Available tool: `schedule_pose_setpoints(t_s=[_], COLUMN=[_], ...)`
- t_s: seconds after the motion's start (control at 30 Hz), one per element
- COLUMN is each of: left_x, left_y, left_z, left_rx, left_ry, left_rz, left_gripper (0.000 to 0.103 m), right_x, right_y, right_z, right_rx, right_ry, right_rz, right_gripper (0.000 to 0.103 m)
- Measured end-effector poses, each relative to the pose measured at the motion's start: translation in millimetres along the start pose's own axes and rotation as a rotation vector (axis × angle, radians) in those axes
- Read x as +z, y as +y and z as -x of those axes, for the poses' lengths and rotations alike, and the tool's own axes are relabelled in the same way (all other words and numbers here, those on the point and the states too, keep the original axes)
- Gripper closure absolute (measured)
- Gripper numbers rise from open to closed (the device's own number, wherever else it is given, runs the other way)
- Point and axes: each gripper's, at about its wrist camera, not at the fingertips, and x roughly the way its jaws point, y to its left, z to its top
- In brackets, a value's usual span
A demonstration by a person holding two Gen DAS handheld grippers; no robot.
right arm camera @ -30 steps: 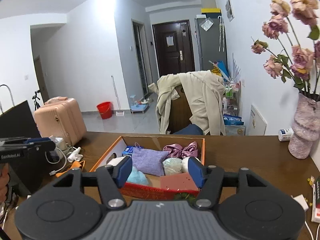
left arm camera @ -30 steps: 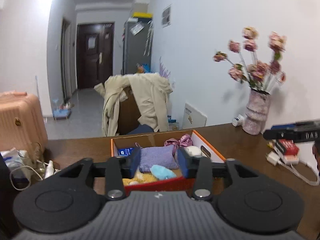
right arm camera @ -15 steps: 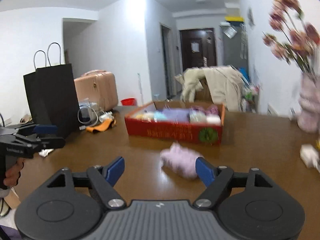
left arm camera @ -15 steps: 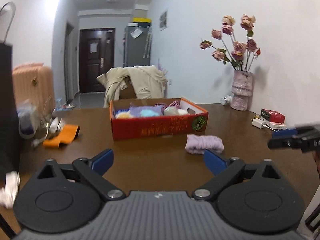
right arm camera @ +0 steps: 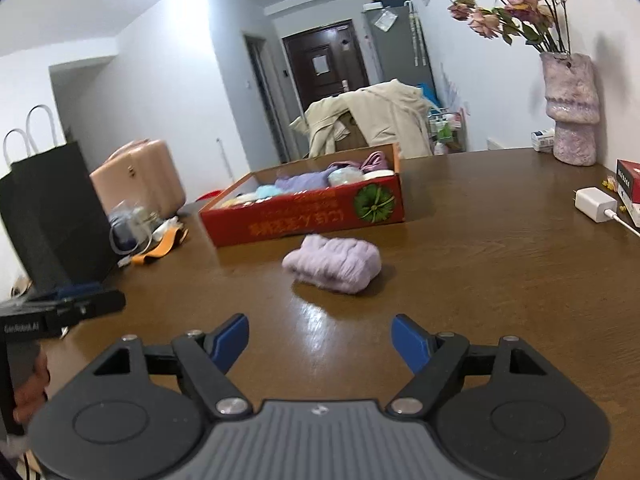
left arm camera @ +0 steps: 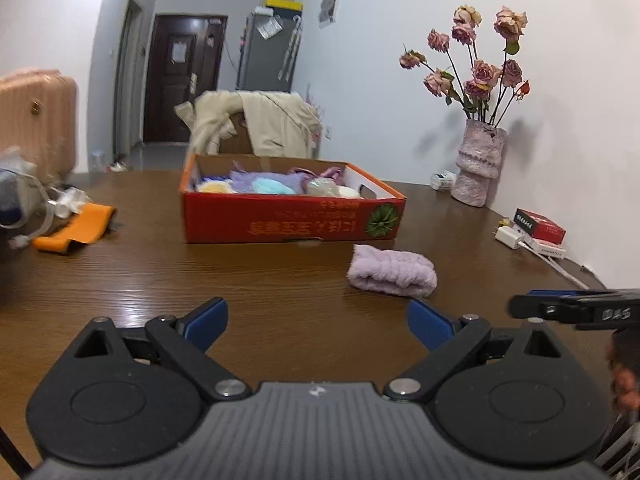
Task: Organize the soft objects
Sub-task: 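Grasp the lilac folded towel with both grippers and lift it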
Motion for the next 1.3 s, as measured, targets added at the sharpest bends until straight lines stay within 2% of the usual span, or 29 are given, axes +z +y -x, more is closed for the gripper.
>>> schedule_pose_setpoints(t_s=[0.07, 0.13, 0.17, 0.2, 0.3, 0.37, 0.43, 0.5, 0.6, 0.7, 0.87, 1.1, 1.23, 1.3], left_x=[8.9, 16.5, 22.4, 27.4, 42.0, 45.5, 43.0, 34.7, 28.3, 27.3, 24.3, 26.0, 26.3, 27.7], left_y=[-3.2, -6.3, -6.5, -6.7, -6.8, -8.4, -8.7, -4.8, 0.1, 1.7, 2.8, 11.9, 10.4, 4.5], left_z=[-25.9, -53.3, -71.9, -86.1, -130.2, -159.4, -178.3, -190.3, -191.0, -191.7, -190.5, -196.3, -193.8, -184.9], left_rx=[-0.02, -0.008, -0.018, -0.033, -0.123, -0.154, -0.16, -0.188, -0.2, -0.201, -0.2, -0.223, -0.221, -0.194], left_ry=[0.02, 0.05, 0.069, 0.085, 0.125, 0.166, 0.189, 0.204, 0.183, 0.181, 0.173, 0.191, 0.169, 0.162], left_rz=[-0.01, -0.024, -0.022, -0.009, 0.033, 0.055, 0.072, 0.101, 0.109, 0.125, 0.127, 0.181, 0.17, 0.15], left_gripper=[0.007, 0.02, 0.023, 0.029, 0.036, 0.046, 0.062, 0.07, 0.077, 0.078, 0.078, 0.082, 0.089, 0.09], right_x=[7.3, 16.4, 21.0, 25.9, 40.2, 46.9, 48.4, 47.0, 41.6, 40.1, 39.3, 40.0, 39.7, 38.7], right_y=[-4.1, -11.3, -14.5, -18.8, -33.2, -40.5, -45.4, -48.9, -46.6, -43.0, -51.1, -55.4, -53.4, -48.1], right_z=[-18.4, -41.0, -53.0, -65.7, -108.5, -134.9, -148.6, -155.5, -157.6, -160.0, -161.5, -164.5, -162.7, -156.8], right_rx=[-0.013, -0.004, 0.004, 0.015, 0.042, 0.041, 0.039, 0.068, 0.058, 0.047, 0.075, 0.1, 0.098, 0.102], right_ry=[0.012, 0.017, 0.024, 0.031, 0.064, 0.087, 0.072, 0.055, 0.055, 0.06, 0.076, 0.08, 0.068, 0.042], right_rz=[-0.005, -0.021, -0.034, -0.051, -0.117, -0.134, -0.14, -0.146, -0.104, -0.087, -0.144, -0.162, -0.154, -0.127], right_gripper=[0.031, 0.035, 0.038, 0.04, 0.05, 0.073, 0.081, 0.081, 0.081, 0.076, 0.074, 0.078, 0.081, 0.083])
